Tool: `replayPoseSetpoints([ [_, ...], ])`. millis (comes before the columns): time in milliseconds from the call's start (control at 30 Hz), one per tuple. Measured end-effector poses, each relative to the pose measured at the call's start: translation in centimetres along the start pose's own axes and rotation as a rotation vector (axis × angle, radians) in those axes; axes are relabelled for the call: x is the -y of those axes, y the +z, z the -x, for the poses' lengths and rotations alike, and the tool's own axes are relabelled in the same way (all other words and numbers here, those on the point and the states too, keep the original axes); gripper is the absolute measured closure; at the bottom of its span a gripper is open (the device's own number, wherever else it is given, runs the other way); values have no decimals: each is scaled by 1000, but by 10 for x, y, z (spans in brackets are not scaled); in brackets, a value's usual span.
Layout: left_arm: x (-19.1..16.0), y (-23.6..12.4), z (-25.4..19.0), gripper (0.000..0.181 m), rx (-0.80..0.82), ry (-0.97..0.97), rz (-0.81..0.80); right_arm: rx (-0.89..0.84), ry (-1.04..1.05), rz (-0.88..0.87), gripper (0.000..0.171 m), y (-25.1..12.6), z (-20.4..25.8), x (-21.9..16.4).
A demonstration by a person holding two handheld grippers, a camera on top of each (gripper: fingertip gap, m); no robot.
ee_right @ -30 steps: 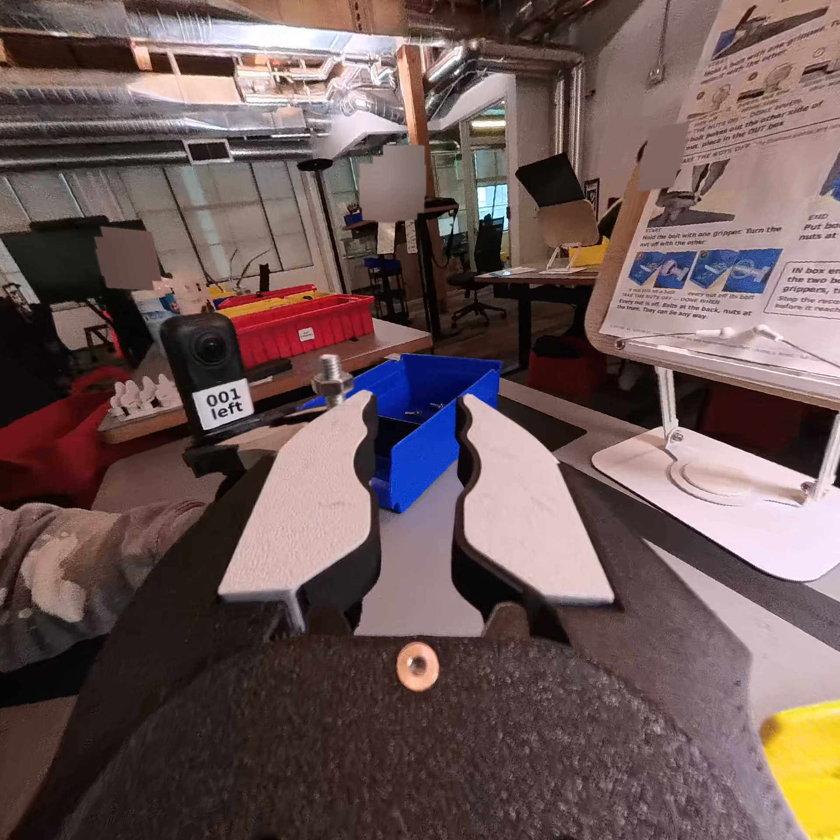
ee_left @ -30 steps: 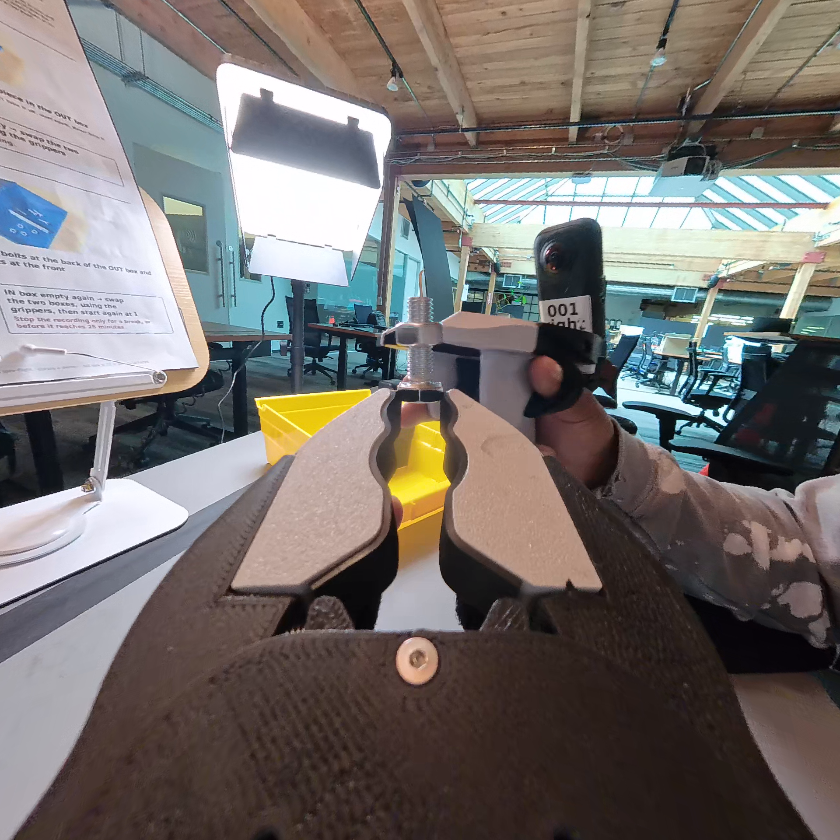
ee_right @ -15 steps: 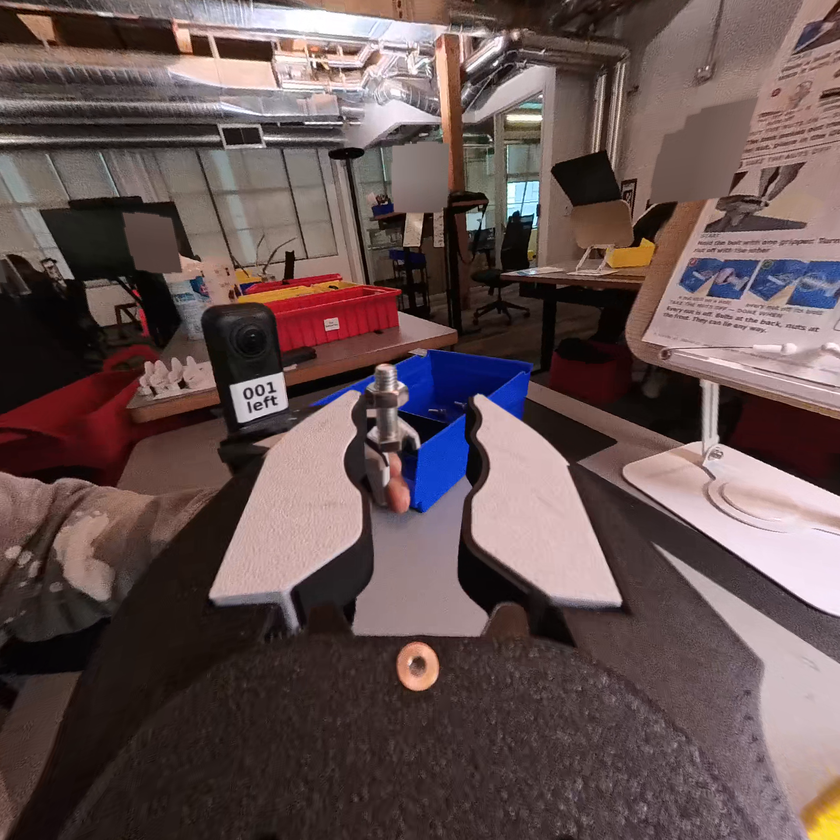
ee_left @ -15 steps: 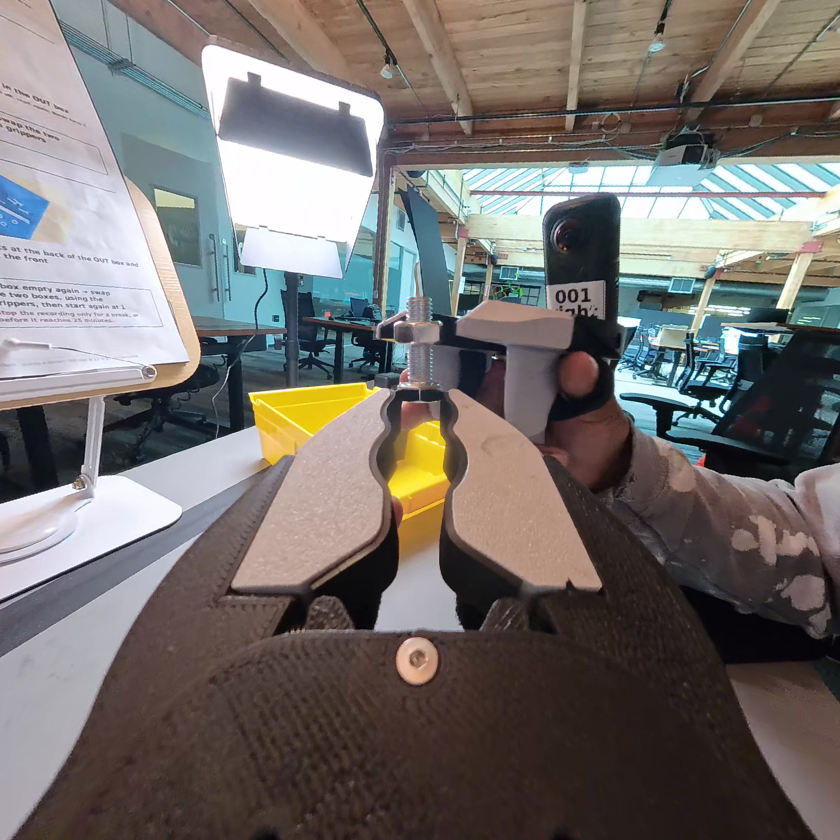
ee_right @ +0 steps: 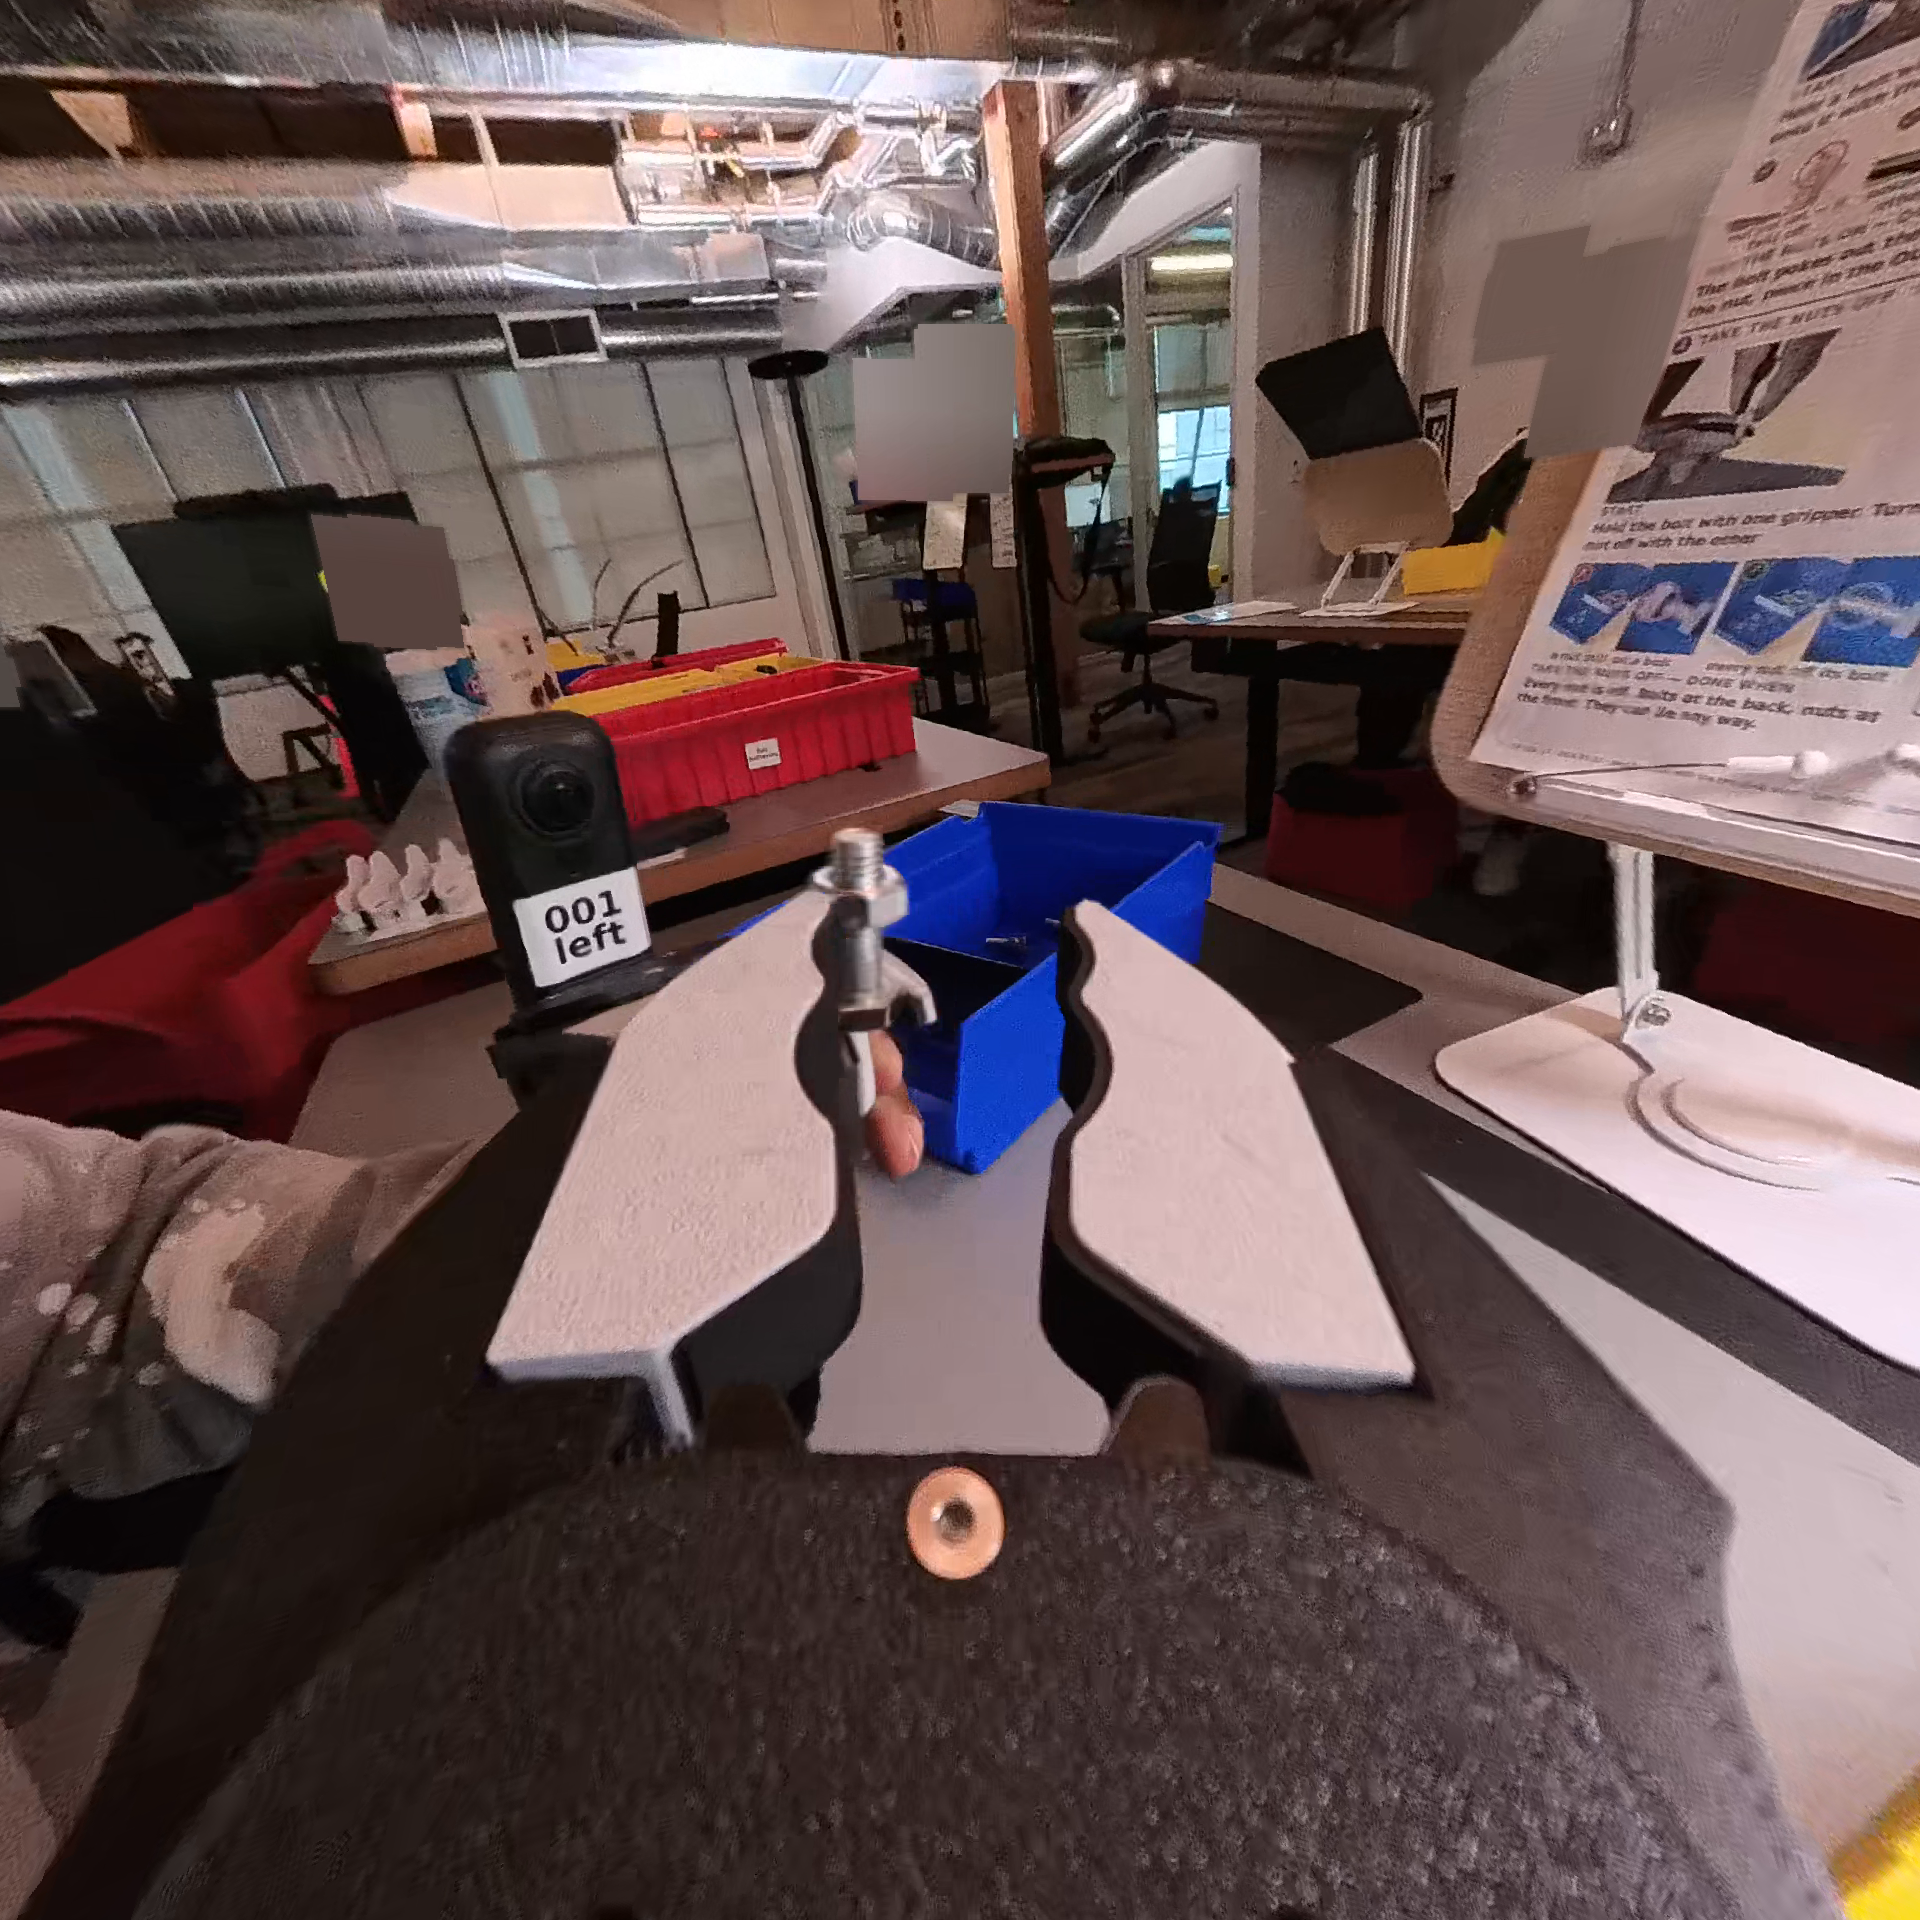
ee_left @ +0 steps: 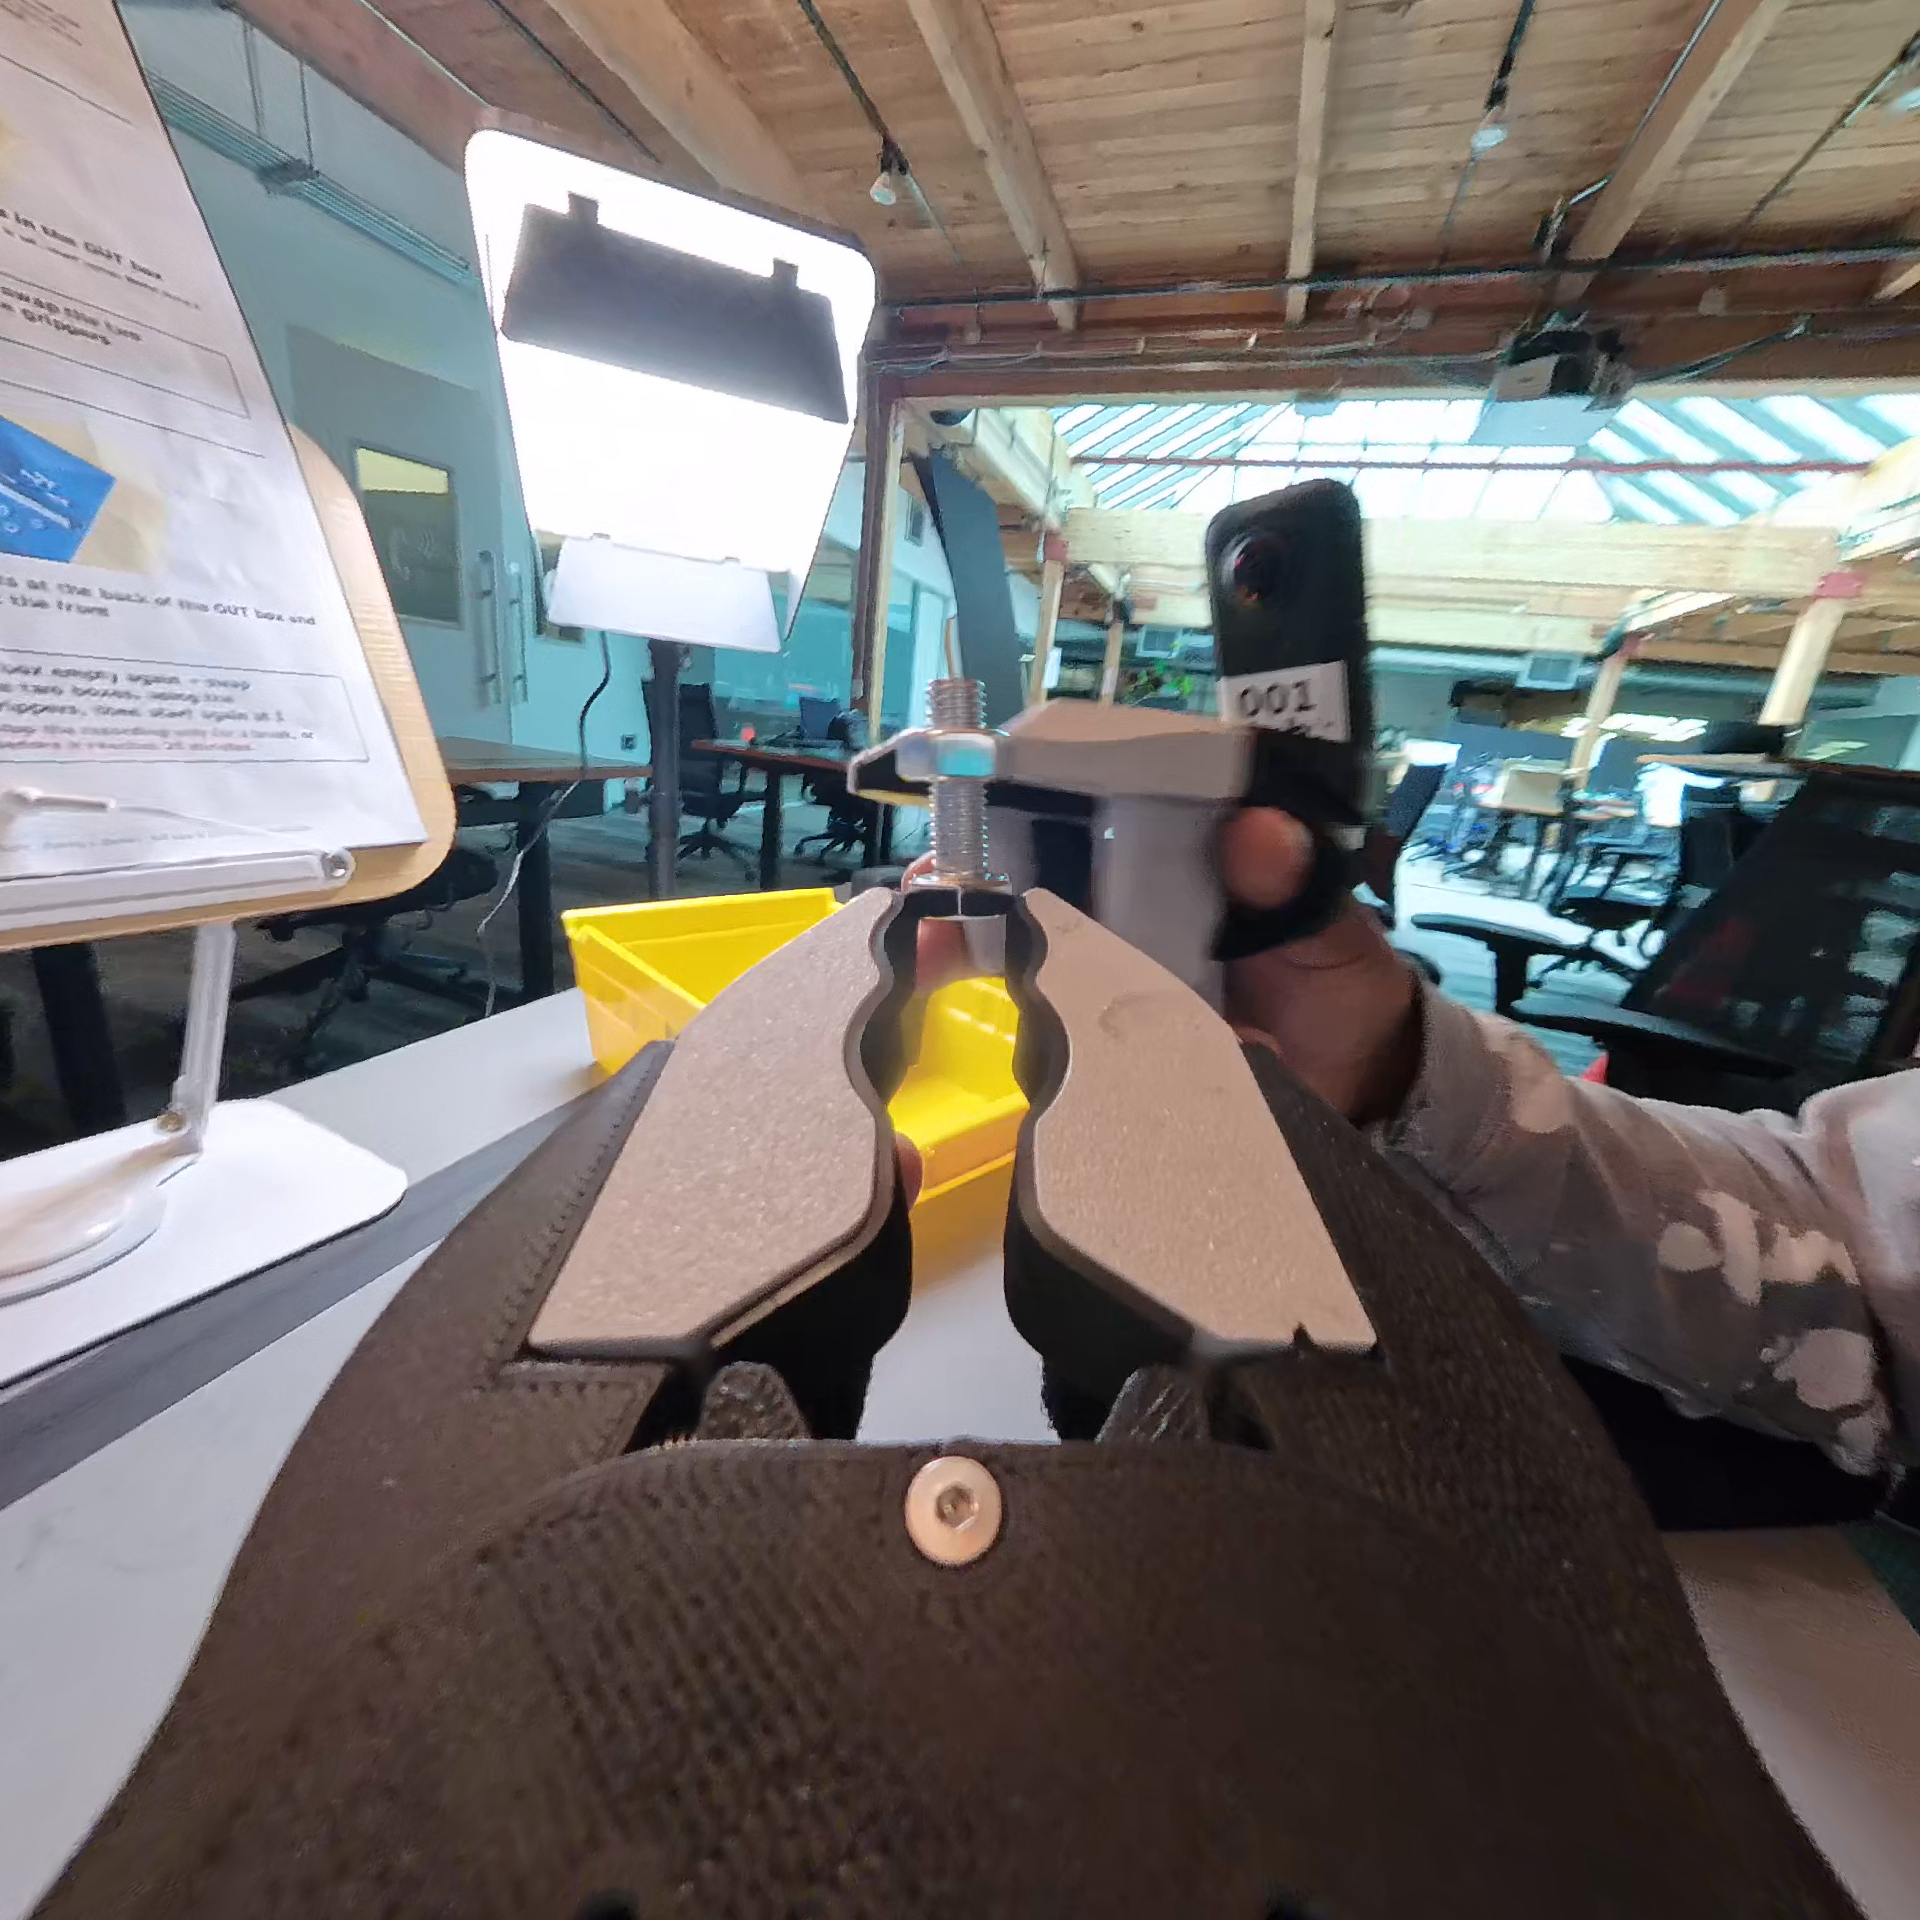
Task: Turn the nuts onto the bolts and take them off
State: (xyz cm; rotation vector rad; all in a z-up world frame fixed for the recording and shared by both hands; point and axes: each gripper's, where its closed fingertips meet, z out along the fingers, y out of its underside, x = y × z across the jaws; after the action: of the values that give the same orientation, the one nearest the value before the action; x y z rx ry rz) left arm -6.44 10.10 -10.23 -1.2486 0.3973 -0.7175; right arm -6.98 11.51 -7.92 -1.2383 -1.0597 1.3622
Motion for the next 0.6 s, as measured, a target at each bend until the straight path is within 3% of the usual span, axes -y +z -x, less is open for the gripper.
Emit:
replayPoseSetpoints([
  [33, 2, -1, 0, 164, -7, -3, -6, -47, 30, -19, 146, -5, -10, 3],
  [67, 3, -2, 1, 164, -4, 7, -6, -69, 38, -44, 146, -9, -17, 6],
  [267, -1, 0, -2, 164, -7, 12, 3, 31, -16, 4, 128, 2, 12, 1],
  [333, 2, 0, -2, 164, -5, 5, -9, 7, -1, -15, 133, 1, 3, 3],
  [367, 5, -1, -3, 164, -19, -2, -20, -31, 30, -28, 147, -4, -7, 5],
  [400, 6, -2, -2, 164, -15, 5, -20, -60, 52, -51, 149, -9, -16, 8],
  [600, 1, 0, -2, 164, -15, 8, -7, 36, -4, -15, 130, 0, 11, 6],
])
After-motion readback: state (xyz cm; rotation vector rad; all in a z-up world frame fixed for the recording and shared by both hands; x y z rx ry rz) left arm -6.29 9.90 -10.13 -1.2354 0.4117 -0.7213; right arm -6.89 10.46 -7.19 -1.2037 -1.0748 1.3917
